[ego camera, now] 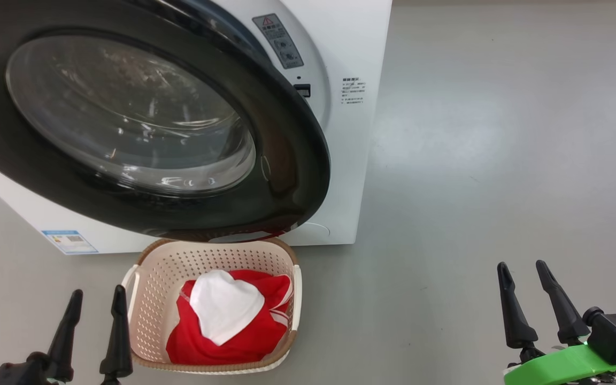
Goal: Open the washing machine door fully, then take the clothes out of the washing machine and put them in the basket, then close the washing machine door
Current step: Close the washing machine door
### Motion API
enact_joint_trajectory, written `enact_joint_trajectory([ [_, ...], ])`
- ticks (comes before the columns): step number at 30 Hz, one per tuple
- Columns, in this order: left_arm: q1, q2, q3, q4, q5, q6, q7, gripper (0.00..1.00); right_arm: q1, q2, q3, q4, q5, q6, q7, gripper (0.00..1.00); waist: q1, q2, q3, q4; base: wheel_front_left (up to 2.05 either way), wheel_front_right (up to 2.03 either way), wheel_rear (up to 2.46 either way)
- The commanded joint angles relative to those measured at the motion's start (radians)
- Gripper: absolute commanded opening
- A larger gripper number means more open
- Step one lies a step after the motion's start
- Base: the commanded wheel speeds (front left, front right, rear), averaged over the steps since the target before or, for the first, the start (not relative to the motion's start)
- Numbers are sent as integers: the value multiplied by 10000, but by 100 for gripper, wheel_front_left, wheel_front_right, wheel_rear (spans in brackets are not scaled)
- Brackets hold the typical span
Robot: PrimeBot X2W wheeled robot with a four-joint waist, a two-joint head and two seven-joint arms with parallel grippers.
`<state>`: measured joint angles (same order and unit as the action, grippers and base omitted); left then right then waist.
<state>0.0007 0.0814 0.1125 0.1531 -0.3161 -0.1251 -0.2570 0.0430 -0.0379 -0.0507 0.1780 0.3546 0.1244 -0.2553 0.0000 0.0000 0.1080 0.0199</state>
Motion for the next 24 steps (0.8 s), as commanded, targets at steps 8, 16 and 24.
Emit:
enact_joint_trajectory([
  [8, -290, 18, 208, -218, 144, -56, -47, 100, -505, -123, 549, -233, -32, 63, -65, 0, 0, 0, 8, 280, 0, 0, 0],
  [16, -312, -126, 43, -168, 136, -56, -47, 100, -1247, -123, 1213, -71, 194, 63, -65, 0, 0, 0, 0, 843, 0, 0, 0],
  [24, -389, -255, -119, -78, 23, -56, -47, 100, -2129, -123, 1722, 246, 256, 63, -65, 0, 0, 0, 96, 1540, 0, 0, 0],
])
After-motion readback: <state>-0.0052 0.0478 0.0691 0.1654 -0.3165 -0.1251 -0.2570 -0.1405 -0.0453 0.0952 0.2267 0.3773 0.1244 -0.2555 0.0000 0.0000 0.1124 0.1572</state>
